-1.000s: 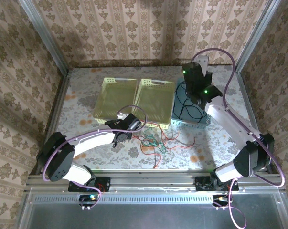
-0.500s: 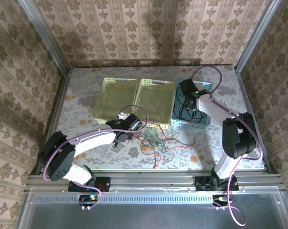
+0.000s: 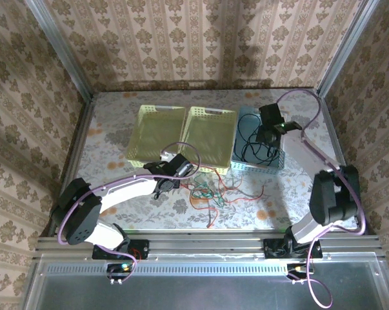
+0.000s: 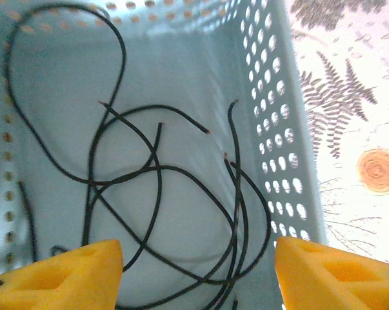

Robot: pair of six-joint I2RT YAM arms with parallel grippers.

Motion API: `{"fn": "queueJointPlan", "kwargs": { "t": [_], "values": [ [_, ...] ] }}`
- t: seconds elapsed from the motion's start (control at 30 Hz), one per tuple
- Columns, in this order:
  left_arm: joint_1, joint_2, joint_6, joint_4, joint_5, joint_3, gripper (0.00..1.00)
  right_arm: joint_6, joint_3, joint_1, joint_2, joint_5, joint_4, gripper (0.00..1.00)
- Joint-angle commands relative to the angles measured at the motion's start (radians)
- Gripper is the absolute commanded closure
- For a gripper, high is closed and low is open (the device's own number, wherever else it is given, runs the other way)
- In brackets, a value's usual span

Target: Untangle the cables

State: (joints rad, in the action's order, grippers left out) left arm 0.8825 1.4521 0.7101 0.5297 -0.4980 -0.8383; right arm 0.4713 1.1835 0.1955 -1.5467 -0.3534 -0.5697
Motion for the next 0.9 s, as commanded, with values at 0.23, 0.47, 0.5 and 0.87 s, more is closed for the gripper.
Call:
{"fn": "queueJointPlan", "kwargs": {
  "t": [0.23,0.47,0.5,0.87],
  "values": [
    [0.003,0.004,-0.020,0.001,-0.022,-0.020,1.00,-0.104,-0.270,0.264,0.313,0.327,0.151,0.37],
    [0.003,0.019,-0.034,-0.005,-0.014,-0.031,1.00,-0.114,-0.376,0.476,0.246,0.408,0.185,0.38],
    [0.004,0.021,-0.034,-0.004,-0.014,-0.033,1.00,-0.106,-0.389,0.476,0.229,0.411,0.207,0.39],
    [0.007,-0.003,0.008,0.050,-0.060,-0.033,1.00,-0.090,-0.372,0.476,0.033,0.401,0.275,0.90]
  ]
}}
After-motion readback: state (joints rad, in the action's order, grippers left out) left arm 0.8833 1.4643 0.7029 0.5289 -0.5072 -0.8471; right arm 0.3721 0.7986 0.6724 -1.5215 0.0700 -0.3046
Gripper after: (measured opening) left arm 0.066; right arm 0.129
